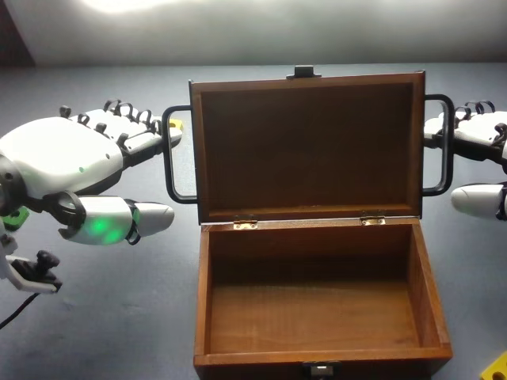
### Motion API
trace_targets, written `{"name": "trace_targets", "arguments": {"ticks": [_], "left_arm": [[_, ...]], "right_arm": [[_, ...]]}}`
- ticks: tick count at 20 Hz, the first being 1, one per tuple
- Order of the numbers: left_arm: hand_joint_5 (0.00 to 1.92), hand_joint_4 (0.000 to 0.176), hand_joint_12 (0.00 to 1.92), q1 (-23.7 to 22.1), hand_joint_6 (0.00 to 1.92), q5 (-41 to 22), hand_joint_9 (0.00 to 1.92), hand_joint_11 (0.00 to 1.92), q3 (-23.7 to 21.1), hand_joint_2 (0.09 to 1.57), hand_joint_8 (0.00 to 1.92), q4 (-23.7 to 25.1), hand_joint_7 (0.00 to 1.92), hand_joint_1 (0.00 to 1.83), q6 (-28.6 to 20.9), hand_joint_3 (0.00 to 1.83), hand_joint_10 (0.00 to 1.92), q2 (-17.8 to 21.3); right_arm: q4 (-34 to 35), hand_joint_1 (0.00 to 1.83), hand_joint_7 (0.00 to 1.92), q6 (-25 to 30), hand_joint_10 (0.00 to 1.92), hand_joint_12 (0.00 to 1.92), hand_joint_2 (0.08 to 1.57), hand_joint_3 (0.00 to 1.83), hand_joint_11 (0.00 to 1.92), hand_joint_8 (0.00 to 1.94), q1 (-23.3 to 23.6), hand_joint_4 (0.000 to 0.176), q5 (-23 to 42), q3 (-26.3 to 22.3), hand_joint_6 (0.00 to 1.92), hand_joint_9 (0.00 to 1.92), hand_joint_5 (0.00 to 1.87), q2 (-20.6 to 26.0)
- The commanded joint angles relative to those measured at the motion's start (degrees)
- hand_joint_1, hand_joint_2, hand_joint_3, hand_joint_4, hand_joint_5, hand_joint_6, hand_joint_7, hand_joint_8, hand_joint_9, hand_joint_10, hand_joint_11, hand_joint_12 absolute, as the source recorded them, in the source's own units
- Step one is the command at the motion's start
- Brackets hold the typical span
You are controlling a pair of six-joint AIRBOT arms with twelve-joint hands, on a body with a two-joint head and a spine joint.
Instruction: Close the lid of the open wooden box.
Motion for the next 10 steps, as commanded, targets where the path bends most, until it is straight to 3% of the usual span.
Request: {"name": "trace_targets", "arguments": {"ticks": [1,10], "left_arm": [[0.00,0.000,0.01,-0.24,0.00,-9.96,0.02,0.05,-0.68,1.33,0.00,0.25,0.00,0.00,-0.45,0.00,0.01,0.42],[0.03,0.000,0.02,3.89,0.00,-18.00,0.13,0.07,-5.28,1.42,0.00,-0.20,0.07,0.08,-1.69,0.01,0.02,4.59]], "right_arm": [[0.44,0.05,0.04,0.40,0.00,0.01,1.43,0.00,0.09,0.01,0.81,0.000,8.88,-0.60,0.00,0.00,0.06,0.03],[-0.23,0.06,0.05,0.44,0.00,0.02,1.31,0.00,0.14,0.00,0.23,0.000,13.27,-4.68,0.00,0.02,0.07,2.40]]}}
